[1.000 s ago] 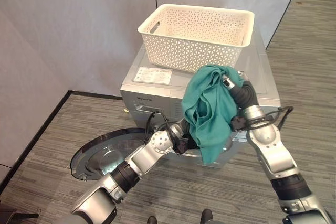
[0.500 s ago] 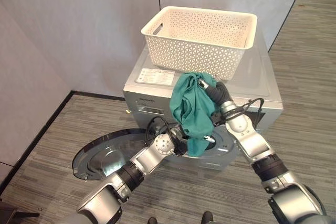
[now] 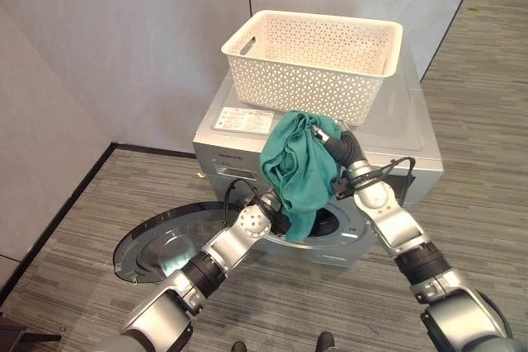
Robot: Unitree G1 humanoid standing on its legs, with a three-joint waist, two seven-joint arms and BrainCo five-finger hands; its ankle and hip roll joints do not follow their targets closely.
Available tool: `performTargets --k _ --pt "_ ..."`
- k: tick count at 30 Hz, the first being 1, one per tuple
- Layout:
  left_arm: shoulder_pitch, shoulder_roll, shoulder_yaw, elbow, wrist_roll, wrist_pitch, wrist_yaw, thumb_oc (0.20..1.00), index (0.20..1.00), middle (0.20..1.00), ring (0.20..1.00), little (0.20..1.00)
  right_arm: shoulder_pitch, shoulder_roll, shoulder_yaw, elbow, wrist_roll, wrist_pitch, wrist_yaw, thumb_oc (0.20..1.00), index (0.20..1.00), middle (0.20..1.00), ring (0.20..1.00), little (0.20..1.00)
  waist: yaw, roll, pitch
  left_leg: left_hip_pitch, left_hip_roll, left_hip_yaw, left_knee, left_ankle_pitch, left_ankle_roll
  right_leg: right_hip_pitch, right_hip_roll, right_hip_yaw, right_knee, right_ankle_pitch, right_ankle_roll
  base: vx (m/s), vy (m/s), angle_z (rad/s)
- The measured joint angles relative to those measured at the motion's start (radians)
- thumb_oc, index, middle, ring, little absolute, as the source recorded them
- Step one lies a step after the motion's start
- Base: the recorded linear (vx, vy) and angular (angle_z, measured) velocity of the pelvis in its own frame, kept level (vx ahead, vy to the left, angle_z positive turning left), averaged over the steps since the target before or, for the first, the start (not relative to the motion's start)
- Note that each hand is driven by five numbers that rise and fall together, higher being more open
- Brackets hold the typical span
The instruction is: Grab the laundry basket,head to the washer,open it,put in the laundry and shut it.
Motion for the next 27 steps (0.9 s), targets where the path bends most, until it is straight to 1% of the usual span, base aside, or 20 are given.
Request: performTargets --k 3,5,6,7,8,9,10,12,15,16,20,23,25,27 --pt "0.01 0.01 0.032 -0.001 0.0 -0.01 0.002 0.2 0.2 0.2 0.2 0.2 0.08 -0.003 -0.046 -0.082 0.038 -0.007 0.006 1.0 1.0 1.0 1.0 1.0 0.0 -0.002 0.0 0.0 0.0 0.0 -0.001 0.0 0.0 -0.001 0.0 0.0 0.0 0.0 0.0 0.0 0.0 0.0" --pt "0.043 0.019 0.067 -0.01 0.001 -0.028 0.014 0.2 0.2 0.2 0.2 0.2 0.169 -0.007 -0.096 -0.126 0.094 -0.035 0.027 1.0 1.0 1.0 1.0 1.0 -0.005 -0.007 0.002 0.001 -0.001 0.002 -0.003 0.0 0.0 -0.002 -0.001 0.002 0.0 0.0 0.0 0.0 0.0 0.0" --pt "0.048 0.023 0.068 -0.01 0.001 -0.029 0.014 0.2 0.2 0.2 0.2 0.2 0.191 -0.009 -0.113 -0.129 0.124 -0.039 0.042 1.0 1.0 1.0 1.0 1.0 -0.01 -0.008 0.003 0.001 -0.001 0.002 -0.003 0.0 0.0 -0.002 -0.001 0.003 0.0 0.0 0.0 0.0 0.0 0.0" --pt "0.075 0.031 0.081 -0.015 0.001 -0.037 0.013 0.2 0.2 0.2 0.2 0.2 0.268 -0.013 -0.17 -0.133 0.2 -0.067 0.074 1.0 1.0 1.0 1.0 1.0 -0.01 -0.013 0.001 0.001 0.0 0.002 -0.005 0.0 0.0 -0.002 -0.001 0.002 0.0 0.0 0.0 0.0 0.0 0.0" --pt "0.099 0.026 0.09 -0.025 0.001 -0.039 0.014 0.2 0.2 0.2 0.2 0.2 0.31 -0.016 -0.197 -0.132 0.228 -0.073 0.086 1.0 1.0 1.0 1.0 1.0 -0.01 -0.015 0.002 0.002 0.0 0.002 -0.006 0.0 0.0 -0.002 -0.002 0.003 0.0 -0.001 0.0 0.0 0.0 0.0" --pt "0.117 0.04 0.096 -0.027 0.001 -0.04 0.012 0.2 0.2 0.2 0.2 0.2 0.334 -0.022 -0.212 -0.132 0.263 -0.09 0.094 1.0 1.0 1.0 1.0 1.0 -0.02 -0.016 0.003 0.001 -0.001 0.003 -0.007 0.0 0.0 -0.004 -0.005 0.004 0.0 -0.001 0.0 0.02 0.014 -0.05" --pt "0.141 0.056 0.096 -0.027 0.001 -0.04 0.007 0.2 0.2 0.2 0.2 0.2 0.367 -0.026 -0.241 -0.143 0.314 -0.103 0.123 1.0 1.0 1.0 1.0 1.0 -0.033 -0.019 0.002 0.003 -0.001 0.006 -0.009 0.0 0.0 -0.005 -0.005 0.007 0.0 -0.001 0.001 0.02 0.014 -0.05" --pt "0.176 0.059 0.11 -0.044 0.001 -0.042 -0.005 0.2 0.2 0.2 0.2 0.2 0.445 -0.025 -0.296 -0.147 0.357 -0.127 0.155 1.0 1.0 1.0 1.0 1.0 -0.035 -0.023 0.001 0.004 0.002 0.009 -0.015 0.0 0.0 -0.005 -0.004 0.009 0.0 -0.002 0.001 0.01 0.01 -0.07" --pt "0.224 0.081 0.116 -0.059 0.0 -0.05 -0.019 0.2 0.2 0.2 0.2 0.2 0.538 -0.012 -0.356 -0.077 0.437 -0.14 0.197 1.0 1.0 1.0 1.0 1.0 -0.044 -0.03 0.0 0.008 0.002 0.028 -0.019 0.0 0.0 -0.014 -0.002 0.026 0.0 -0.002 0.001 0.0 0.013 -0.15" --pt "0.247 0.094 0.124 -0.063 0.0 -0.058 -0.028 0.2 0.2 0.2 0.2 0.2 0.576 0.005 -0.384 -0.014 0.497 -0.142 0.218 1.0 1.0 1.0 1.0 1.0 -0.054 -0.033 0.001 0.007 0.001 0.034 -0.019 0.0 0.0 -0.02 -0.002 0.031 0.0 0.0 0.001 0.0 0.008 -0.15" --pt "0.274 0.101 0.149 -0.071 0.0 -0.063 -0.049 0.2 0.2 0.2 0.2 0.2 0.639 0.018 -0.398 0.105 0.589 -0.143 0.27 1.0 1.0 1.0 1.0 1.0 -0.074 -0.039 0.003 0.012 0.003 0.055 -0.02 -0.001 0.001 -0.028 0.0 0.053 0.0 0.004 0.0 0.0 0.014 -0.18" --pt "0.29 0.099 0.153 -0.073 0.0 -0.078 -0.057 0.2 0.2 0.2 0.2 0.2 0.671 0.021 -0.385 0.222 0.594 -0.149 0.327 1.0 1.0 1.0 1.0 1.0 -0.079 -0.045 0.005 0.02 0.004 0.076 -0.02 -0.001 0.001 -0.029 0.001 0.07 0.0 0.006 0.0 -0.01 0.011 -0.15" --pt "0.294 0.097 0.152 -0.072 0.0 -0.083 -0.062 0.2 0.2 0.2 0.2 0.2 0.675 0.02 -0.357 0.362 0.593 -0.139 0.36 1.0 1.0 1.0 1.0 1.0 -0.078 -0.052 0.004 0.018 0.003 0.084 -0.02 -0.003 0.002 -0.034 0.001 0.078 0.0 0.006 0.0 -0.01 0.007 -0.12" --pt "0.297 0.096 0.149 -0.067 -0.003 -0.084 -0.064 0.2 0.2 0.2 0.2 0.2 0.669 0.025 -0.308 0.531 0.537 -0.119 0.369 1.0 1.0 1.0 1.0 1.0 -0.079 -0.062 0.003 0.018 0.003 0.085 -0.02 -0.003 0.002 -0.035 0.001 0.08 0.0 0.007 0.0 0.0 0.0 0.0"
